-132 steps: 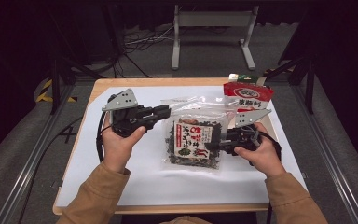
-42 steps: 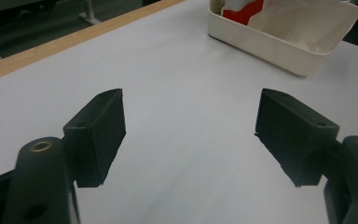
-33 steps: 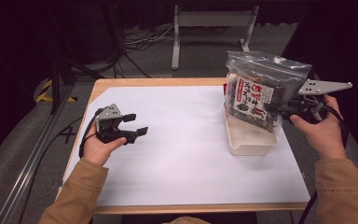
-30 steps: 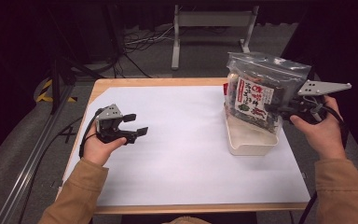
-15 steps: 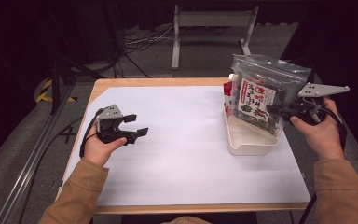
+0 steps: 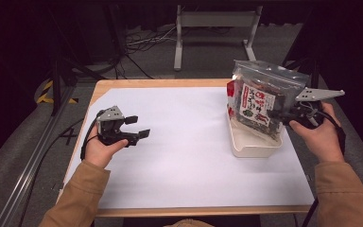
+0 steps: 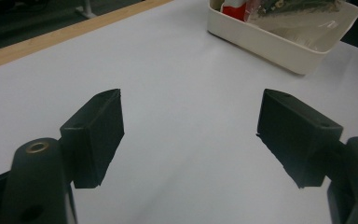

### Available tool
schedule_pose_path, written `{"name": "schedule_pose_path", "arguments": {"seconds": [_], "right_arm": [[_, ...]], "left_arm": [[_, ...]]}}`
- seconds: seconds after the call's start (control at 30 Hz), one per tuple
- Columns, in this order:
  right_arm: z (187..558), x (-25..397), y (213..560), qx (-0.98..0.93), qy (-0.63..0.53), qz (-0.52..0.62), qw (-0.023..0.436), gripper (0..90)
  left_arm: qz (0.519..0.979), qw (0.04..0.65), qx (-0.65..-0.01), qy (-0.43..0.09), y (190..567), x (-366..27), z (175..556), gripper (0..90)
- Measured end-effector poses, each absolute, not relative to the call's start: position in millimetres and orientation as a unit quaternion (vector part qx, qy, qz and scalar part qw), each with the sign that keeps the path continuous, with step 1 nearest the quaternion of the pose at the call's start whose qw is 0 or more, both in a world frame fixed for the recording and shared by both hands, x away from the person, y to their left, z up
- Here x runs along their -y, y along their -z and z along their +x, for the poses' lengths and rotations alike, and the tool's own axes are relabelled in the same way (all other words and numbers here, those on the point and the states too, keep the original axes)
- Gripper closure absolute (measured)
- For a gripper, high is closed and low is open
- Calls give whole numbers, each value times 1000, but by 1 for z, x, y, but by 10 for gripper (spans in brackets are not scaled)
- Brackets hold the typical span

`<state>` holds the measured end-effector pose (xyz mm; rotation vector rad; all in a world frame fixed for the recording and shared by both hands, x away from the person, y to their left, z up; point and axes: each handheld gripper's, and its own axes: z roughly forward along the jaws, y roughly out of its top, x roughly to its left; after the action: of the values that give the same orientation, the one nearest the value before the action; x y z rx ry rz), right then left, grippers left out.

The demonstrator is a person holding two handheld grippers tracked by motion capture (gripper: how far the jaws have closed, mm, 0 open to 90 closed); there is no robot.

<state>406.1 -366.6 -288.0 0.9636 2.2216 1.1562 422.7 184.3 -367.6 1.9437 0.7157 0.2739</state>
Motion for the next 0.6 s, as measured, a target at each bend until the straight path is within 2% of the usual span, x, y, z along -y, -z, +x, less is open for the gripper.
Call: {"name": "schedule_pose_path", "arguments": {"seconds": [0.6], "right_arm": [[402, 376, 311, -796, -437, 358, 218, 723]], "left_arm": [[807, 497, -298, -113, 370, -183, 423, 206]]}}
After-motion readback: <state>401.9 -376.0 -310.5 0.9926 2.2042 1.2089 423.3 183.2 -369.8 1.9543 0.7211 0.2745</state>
